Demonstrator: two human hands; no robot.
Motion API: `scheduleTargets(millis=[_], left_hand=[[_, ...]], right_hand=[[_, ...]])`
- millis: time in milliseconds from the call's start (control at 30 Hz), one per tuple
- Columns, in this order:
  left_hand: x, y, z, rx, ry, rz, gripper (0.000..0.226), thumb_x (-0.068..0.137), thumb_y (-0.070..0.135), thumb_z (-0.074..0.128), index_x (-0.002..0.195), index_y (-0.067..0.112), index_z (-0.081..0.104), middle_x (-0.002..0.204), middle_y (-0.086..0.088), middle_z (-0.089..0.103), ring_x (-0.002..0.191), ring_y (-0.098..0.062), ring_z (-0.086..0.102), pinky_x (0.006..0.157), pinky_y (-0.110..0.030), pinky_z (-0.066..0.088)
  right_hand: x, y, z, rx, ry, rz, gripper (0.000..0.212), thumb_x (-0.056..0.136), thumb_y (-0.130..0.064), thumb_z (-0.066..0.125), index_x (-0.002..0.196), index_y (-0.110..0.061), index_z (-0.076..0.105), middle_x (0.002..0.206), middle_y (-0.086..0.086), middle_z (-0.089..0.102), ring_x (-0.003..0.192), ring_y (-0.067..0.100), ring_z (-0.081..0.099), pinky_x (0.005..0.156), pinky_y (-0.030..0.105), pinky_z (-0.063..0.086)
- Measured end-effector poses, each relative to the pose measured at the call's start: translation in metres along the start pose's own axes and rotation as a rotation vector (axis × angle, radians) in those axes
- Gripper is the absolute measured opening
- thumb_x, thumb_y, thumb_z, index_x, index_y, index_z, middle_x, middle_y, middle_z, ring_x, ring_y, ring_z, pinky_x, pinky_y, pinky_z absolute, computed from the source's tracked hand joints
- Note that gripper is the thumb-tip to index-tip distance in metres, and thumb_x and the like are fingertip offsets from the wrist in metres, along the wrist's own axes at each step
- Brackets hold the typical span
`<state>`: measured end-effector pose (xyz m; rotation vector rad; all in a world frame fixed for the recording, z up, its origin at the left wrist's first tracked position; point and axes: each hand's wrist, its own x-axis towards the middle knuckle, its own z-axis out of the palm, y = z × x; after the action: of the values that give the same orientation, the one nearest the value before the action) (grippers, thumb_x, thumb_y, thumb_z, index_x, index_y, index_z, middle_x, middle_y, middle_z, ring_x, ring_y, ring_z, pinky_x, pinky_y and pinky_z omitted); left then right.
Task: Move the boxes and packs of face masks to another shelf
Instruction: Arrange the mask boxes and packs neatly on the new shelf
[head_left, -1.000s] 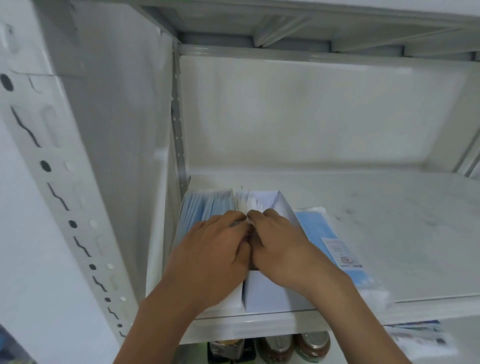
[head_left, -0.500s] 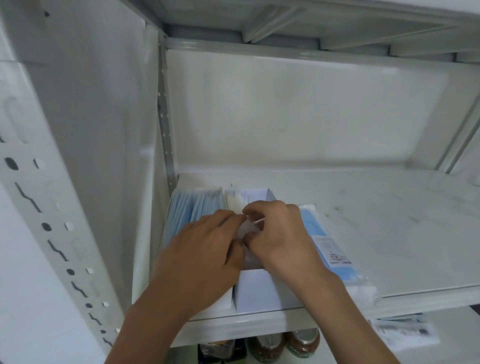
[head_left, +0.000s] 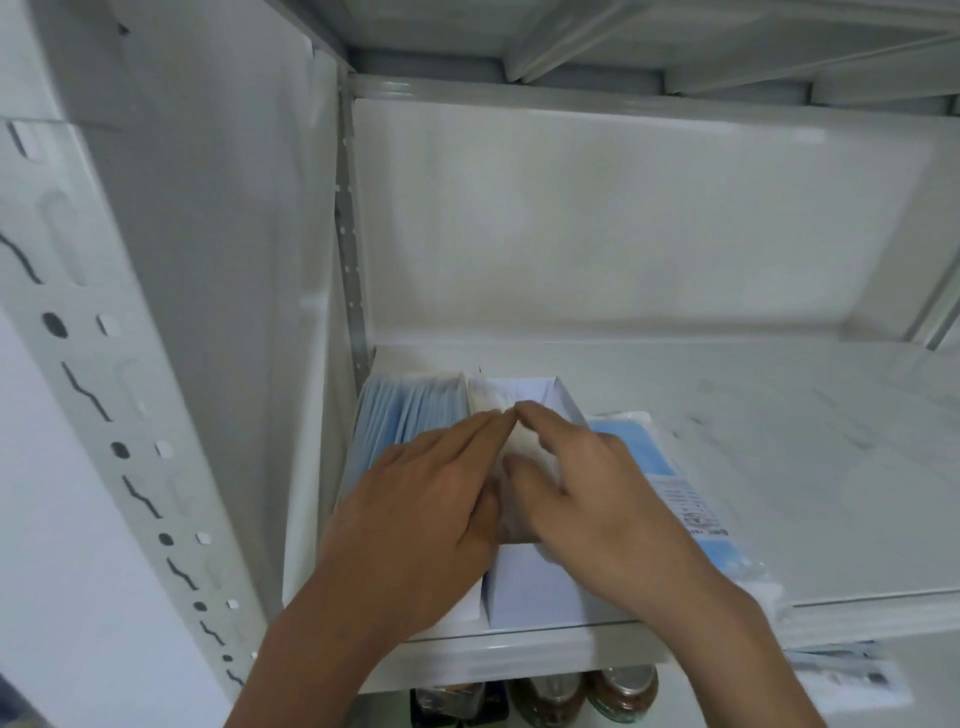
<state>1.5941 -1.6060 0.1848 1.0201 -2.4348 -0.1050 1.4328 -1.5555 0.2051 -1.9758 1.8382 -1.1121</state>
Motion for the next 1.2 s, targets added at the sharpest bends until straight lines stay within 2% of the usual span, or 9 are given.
scheduleTargets(millis=[67, 133, 233, 333, 400, 533, 700, 867, 1200], left_hand=[[0.000, -0.001, 0.000, 0.036, -0.036, 0.027, 0.065, 0.093, 0.044, 0.013, 0.153, 0.038, 0.039, 0.157, 0.018, 0.042, 0.143, -0.005, 0.041, 0.116, -0.035, 0.036], [0.002, -0.003, 0.000, 0.067, -0.060, 0.036, 0.067, 0.092, 0.047, 0.008, 0.149, 0.043, 0.043, 0.157, 0.023, 0.039, 0.144, -0.001, 0.036, 0.118, -0.031, 0.029], [0.002, -0.004, 0.000, 0.068, -0.052, 0.013, 0.064, 0.094, 0.050, 0.010, 0.143, 0.043, 0.051, 0.152, 0.024, 0.047, 0.140, 0.002, 0.040, 0.115, -0.025, 0.026], [0.002, 0.001, 0.001, 0.091, -0.032, -0.002, 0.055, 0.100, 0.056, 0.017, 0.138, 0.041, 0.054, 0.142, 0.022, 0.056, 0.131, -0.001, 0.050, 0.109, -0.028, 0.036], [0.003, 0.004, 0.000, 0.101, -0.032, -0.004, 0.049, 0.100, 0.061, 0.019, 0.131, 0.042, 0.053, 0.132, 0.024, 0.059, 0.121, -0.001, 0.055, 0.102, -0.028, 0.042], [0.003, 0.002, -0.002, 0.075, -0.054, 0.009, 0.048, 0.100, 0.053, 0.021, 0.129, 0.044, 0.058, 0.136, 0.023, 0.058, 0.126, -0.003, 0.053, 0.103, -0.029, 0.039], [0.004, -0.001, 0.000, 0.113, -0.112, 0.005, 0.067, 0.089, 0.050, 0.007, 0.145, 0.051, 0.044, 0.157, 0.022, 0.037, 0.143, -0.003, 0.035, 0.115, -0.030, 0.026], [0.003, -0.001, 0.001, 0.102, -0.067, 0.006, 0.065, 0.090, 0.049, 0.011, 0.145, 0.046, 0.045, 0.153, 0.023, 0.044, 0.140, 0.001, 0.039, 0.114, -0.026, 0.026], [0.003, 0.000, 0.001, 0.080, -0.081, -0.010, 0.054, 0.096, 0.046, 0.024, 0.148, 0.050, 0.038, 0.157, 0.023, 0.039, 0.143, 0.000, 0.033, 0.115, -0.026, 0.023]], right_hand=[[-0.005, 0.005, -0.014, 0.034, 0.125, -0.017, 0.028, 0.097, -0.027, 0.048, 0.121, -0.031, 0.059, 0.096, -0.031, 0.062, 0.095, -0.015, 0.058, 0.081, 0.001, 0.039], [-0.011, 0.008, -0.028, -0.143, 0.193, -0.047, 0.024, 0.095, -0.019, 0.049, 0.111, -0.028, 0.065, 0.098, -0.021, 0.066, 0.099, 0.005, 0.060, 0.083, 0.016, 0.045], [-0.015, 0.009, -0.037, -0.624, -0.004, 0.027, 0.013, 0.097, -0.030, 0.040, 0.087, -0.027, 0.049, 0.091, -0.013, 0.057, 0.102, 0.022, 0.054, 0.079, 0.035, 0.040], [-0.018, 0.017, -0.035, -0.691, -0.204, 0.100, 0.043, 0.104, -0.049, 0.022, 0.111, -0.028, 0.059, 0.143, -0.014, 0.049, 0.147, 0.022, 0.027, 0.119, 0.042, 0.021], [-0.019, 0.014, -0.031, -0.704, -0.234, 0.089, 0.055, 0.102, -0.052, 0.012, 0.121, -0.032, 0.059, 0.152, -0.014, 0.044, 0.153, 0.022, 0.015, 0.124, 0.050, 0.004], [-0.018, 0.005, -0.021, -0.669, -0.254, 0.093, 0.039, 0.104, -0.049, 0.018, 0.093, -0.033, 0.052, 0.095, -0.013, 0.064, 0.120, 0.024, 0.050, 0.117, 0.055, 0.019], [0.001, 0.004, -0.021, -0.621, -0.203, 0.237, 0.051, 0.093, -0.062, 0.027, 0.113, -0.029, 0.060, 0.106, -0.005, 0.068, 0.111, 0.026, 0.055, 0.110, 0.052, 0.027], [0.021, 0.006, -0.018, -0.610, -0.239, 0.307, 0.027, 0.090, -0.045, 0.039, 0.075, -0.023, 0.045, 0.089, -0.001, 0.055, 0.094, 0.027, 0.054, 0.097, 0.048, 0.035], [0.018, 0.027, -0.016, -0.347, 0.064, 0.314, 0.037, 0.084, -0.038, 0.048, 0.056, -0.016, 0.039, 0.057, -0.005, 0.047, 0.066, 0.007, 0.047, 0.096, 0.048, 0.036]])
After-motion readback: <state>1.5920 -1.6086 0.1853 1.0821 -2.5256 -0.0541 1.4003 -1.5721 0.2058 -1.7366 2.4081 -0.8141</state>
